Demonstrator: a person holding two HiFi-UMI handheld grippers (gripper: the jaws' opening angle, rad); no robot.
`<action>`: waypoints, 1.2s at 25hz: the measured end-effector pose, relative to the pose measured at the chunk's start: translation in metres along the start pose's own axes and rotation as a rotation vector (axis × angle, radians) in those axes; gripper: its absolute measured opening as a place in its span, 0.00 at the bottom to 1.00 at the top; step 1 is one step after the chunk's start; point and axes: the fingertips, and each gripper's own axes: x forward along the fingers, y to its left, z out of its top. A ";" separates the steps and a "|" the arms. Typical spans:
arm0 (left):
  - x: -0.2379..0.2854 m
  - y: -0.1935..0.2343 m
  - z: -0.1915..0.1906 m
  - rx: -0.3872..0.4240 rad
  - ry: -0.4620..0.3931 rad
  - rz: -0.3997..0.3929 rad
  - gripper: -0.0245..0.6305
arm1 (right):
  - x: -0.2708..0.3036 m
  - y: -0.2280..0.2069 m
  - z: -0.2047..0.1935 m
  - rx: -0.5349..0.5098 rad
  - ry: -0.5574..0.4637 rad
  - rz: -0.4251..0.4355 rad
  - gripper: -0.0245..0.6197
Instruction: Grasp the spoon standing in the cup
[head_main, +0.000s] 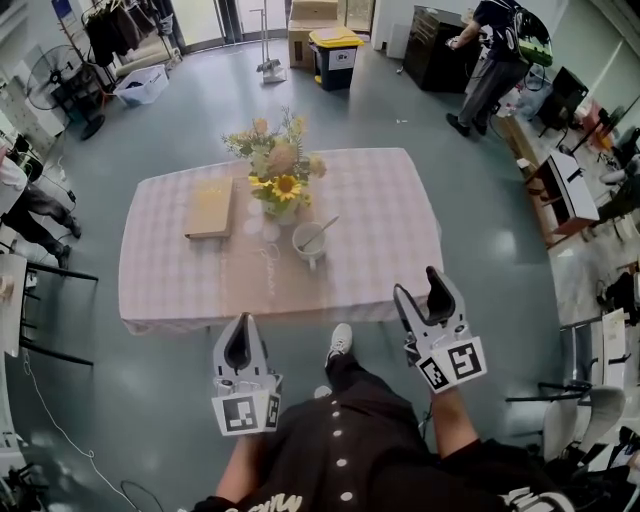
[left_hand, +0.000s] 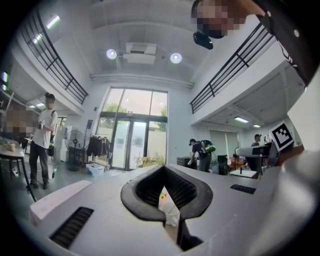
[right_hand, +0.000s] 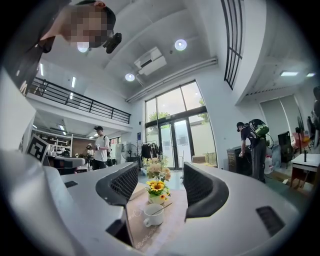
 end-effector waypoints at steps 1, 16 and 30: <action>0.007 0.001 -0.001 0.001 0.001 0.001 0.06 | 0.006 -0.004 0.000 0.001 0.000 -0.001 0.45; 0.130 0.014 -0.010 0.004 0.032 0.008 0.06 | 0.115 -0.070 -0.017 0.020 0.032 0.015 0.45; 0.198 0.020 0.009 0.011 0.012 0.060 0.06 | 0.189 -0.108 -0.008 0.020 0.037 0.077 0.45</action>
